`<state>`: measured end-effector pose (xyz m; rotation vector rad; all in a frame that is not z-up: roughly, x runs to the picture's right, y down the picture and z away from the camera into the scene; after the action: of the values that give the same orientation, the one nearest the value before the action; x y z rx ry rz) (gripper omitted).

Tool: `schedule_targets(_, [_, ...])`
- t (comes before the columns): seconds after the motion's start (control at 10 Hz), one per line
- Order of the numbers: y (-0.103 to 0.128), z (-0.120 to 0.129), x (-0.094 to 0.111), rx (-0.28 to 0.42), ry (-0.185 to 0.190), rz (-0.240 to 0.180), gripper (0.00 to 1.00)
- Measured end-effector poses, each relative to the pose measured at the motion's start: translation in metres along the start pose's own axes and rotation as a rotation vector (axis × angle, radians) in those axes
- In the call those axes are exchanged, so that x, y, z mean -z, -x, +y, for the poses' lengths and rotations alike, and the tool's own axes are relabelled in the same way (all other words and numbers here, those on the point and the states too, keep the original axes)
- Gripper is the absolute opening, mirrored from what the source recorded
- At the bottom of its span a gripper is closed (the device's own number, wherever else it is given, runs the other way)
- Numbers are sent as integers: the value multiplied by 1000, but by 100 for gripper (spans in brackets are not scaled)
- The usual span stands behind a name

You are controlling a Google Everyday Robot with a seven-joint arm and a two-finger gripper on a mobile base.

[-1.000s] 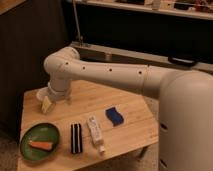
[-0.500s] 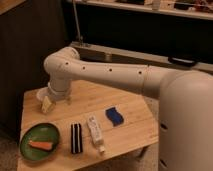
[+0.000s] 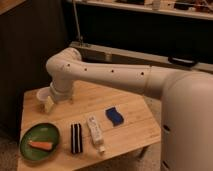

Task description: Wipe the white sponge on the table

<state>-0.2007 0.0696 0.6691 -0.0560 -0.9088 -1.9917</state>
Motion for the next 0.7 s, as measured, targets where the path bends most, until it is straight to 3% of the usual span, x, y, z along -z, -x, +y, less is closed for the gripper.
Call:
schedule_targets(0.3, [15,73,15,-64,97,18,70])
schedule_targets(0.4, [29,115,24,-103,146,13,70])
schedule_targets(0.7, [69,191,37,-216,229,-15,70])
